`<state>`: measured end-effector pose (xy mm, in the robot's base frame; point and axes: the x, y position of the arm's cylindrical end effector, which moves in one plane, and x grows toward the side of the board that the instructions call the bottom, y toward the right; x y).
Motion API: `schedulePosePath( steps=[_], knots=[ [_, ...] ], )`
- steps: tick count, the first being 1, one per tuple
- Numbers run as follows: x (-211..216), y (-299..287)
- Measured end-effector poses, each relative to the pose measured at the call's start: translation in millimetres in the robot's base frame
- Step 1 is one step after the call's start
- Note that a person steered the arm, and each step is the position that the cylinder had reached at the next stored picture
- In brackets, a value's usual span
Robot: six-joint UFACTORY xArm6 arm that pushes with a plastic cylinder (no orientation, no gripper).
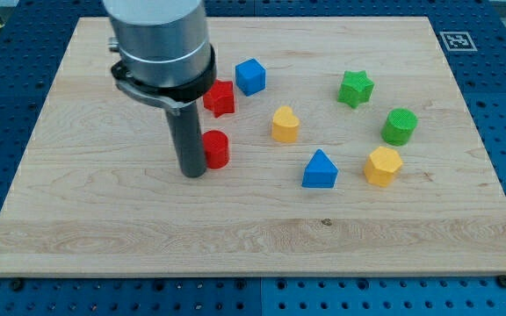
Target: Push the blue cube towards the green star
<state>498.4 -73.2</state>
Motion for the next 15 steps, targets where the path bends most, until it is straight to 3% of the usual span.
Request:
schedulePosePath(
  steps=[3,4,5,6,7,11,15],
  knots=[
    [-5.1,14.2],
    [-36.6,-30.0],
    [-93.9,-77.8],
    [-147.5,-87.3],
    [-165.6,-87.3],
    [-178.2,-76.2],
    [-163.8,37.6]
  ],
)
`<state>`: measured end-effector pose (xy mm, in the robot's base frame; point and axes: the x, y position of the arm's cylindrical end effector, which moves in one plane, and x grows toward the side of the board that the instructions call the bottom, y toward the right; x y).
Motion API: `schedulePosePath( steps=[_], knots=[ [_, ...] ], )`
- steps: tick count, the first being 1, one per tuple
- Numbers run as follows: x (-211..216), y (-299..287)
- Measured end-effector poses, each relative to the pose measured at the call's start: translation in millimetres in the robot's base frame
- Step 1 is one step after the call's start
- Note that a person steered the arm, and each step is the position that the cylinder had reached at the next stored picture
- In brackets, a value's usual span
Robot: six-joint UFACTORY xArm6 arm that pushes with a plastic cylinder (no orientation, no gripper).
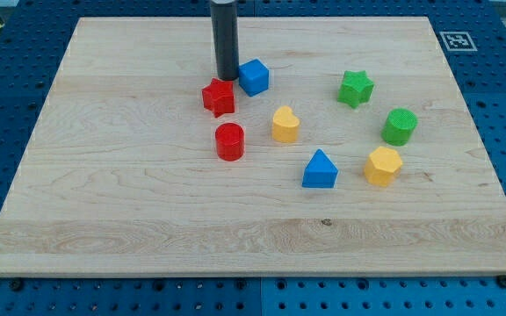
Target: Push the blue cube towards the green star
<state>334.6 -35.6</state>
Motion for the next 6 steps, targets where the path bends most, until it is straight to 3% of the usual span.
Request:
schedulePosePath(
  steps=[2,6],
  knots=[
    [22.0,2.6],
    [22.0,36.9]
  ],
)
